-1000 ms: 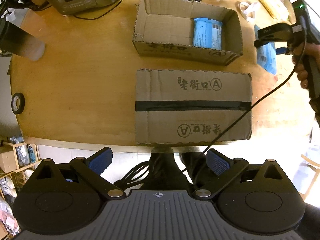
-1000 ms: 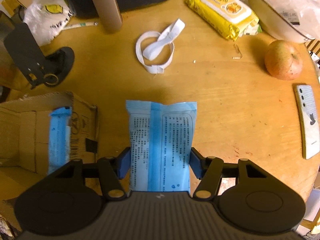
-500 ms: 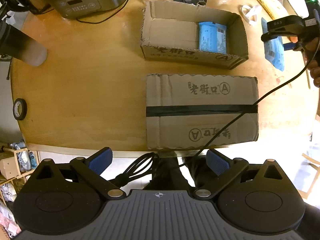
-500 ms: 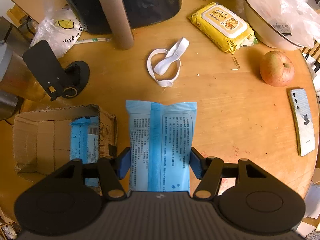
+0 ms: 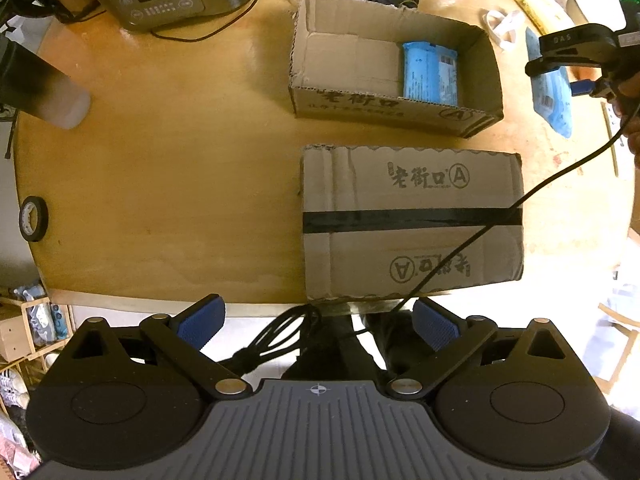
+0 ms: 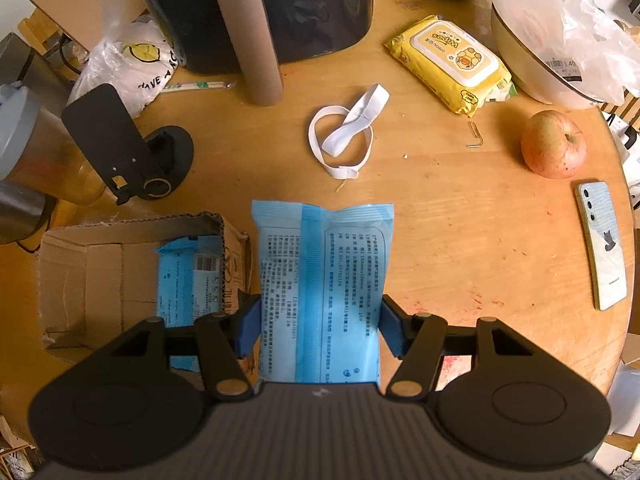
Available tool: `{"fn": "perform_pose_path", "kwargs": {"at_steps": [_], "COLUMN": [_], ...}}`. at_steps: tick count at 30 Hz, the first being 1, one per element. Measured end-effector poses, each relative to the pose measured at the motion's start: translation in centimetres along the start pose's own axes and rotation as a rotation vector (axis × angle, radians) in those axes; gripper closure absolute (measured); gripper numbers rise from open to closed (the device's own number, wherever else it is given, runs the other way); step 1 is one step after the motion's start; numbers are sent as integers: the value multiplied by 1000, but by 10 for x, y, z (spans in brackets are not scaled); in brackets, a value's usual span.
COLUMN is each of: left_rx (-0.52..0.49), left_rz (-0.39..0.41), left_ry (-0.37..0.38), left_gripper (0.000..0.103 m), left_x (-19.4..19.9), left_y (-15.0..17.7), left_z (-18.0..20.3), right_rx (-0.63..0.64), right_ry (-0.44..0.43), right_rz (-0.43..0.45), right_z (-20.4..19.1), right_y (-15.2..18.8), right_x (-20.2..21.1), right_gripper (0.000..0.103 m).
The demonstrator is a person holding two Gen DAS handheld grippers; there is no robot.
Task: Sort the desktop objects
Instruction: 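Lift the smaller blue packet with the right gripper and carry it toward the box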
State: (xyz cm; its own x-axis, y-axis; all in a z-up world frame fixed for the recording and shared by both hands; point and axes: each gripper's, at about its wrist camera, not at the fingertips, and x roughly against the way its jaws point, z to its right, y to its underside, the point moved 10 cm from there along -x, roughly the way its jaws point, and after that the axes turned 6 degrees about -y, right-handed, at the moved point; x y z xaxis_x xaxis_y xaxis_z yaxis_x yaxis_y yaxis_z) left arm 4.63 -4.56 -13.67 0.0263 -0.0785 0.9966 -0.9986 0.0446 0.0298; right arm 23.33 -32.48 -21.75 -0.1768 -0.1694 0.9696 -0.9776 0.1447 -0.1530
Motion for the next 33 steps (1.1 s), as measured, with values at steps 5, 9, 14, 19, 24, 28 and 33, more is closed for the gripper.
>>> {"fn": "perform_pose_path", "kwargs": {"at_steps": [5,9,14,19,24,28,33], "left_rx": [-2,3,10,12,19,22,20], "left_rz": [6,12,15,20,22,23,24], "left_ry": [6,10,14,17,19,22,20], "left_gripper": [0,0,0,0,0,0,0], "left_x": [0,0,0,0,0,-1,-2], "left_y": [-1,-2,-4,-5,-6,-6,-7], "left_z": [-4,-9,-14,-18,-24,-27,-30], "right_rx": [-2,-6,6,9,16,19,21], "right_ry": [4,8,5,-2,-1,-1,0], "right_rz": [4,9,5,1,2,1,2], "right_z": [-2,-5,-13,-22,-31,-36,-41], "right_y": [-1,-2,-1,-2,-3,-4,-5], "right_x": [2,3,2,-1,-2,-3,-3], "right_gripper": [43,43,43,43,43,43,43]}}
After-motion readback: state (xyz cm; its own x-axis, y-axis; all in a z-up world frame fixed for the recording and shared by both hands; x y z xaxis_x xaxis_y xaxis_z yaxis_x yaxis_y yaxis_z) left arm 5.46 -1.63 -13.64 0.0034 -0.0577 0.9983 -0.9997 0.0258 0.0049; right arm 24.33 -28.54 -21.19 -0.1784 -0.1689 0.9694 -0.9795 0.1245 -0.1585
